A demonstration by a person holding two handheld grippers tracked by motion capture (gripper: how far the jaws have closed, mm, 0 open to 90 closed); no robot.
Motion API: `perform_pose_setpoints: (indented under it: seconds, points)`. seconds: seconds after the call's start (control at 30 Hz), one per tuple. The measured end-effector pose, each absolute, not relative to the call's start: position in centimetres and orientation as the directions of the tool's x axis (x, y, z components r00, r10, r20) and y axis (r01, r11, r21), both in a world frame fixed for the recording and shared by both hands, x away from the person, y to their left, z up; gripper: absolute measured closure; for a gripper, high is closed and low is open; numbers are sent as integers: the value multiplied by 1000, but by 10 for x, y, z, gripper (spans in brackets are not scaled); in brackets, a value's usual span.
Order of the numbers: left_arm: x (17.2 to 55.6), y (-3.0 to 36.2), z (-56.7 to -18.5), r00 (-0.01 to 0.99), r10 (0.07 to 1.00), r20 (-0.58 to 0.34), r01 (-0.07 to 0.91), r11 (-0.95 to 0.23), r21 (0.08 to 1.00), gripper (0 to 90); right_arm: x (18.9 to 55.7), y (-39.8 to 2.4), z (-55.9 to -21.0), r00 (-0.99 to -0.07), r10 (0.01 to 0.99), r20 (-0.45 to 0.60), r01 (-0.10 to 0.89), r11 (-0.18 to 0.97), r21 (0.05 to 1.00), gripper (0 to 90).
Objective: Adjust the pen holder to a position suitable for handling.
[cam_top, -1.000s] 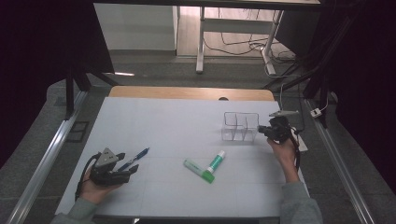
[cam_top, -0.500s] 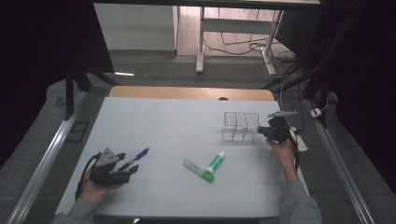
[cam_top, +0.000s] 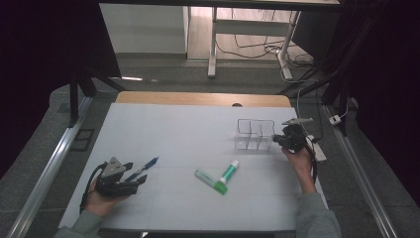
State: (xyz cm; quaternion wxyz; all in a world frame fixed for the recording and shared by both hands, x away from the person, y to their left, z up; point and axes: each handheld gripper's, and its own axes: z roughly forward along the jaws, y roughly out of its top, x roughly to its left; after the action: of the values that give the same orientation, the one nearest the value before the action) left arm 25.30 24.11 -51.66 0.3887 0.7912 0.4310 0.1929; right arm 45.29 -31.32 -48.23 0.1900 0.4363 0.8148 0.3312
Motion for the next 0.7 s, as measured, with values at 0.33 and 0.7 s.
perform_pose_setpoints:
  seconds: [0.33,0.7]
  points:
    - [253,241,-516,553,832,-34,533,-322,783,288,452,-306,-482,-562,826,-29,580,419,698,896]
    - [254,241,-516,549,835,-44,543,-317,778,297,451,-293,-482,-581,813,-41,569,442,693,896]
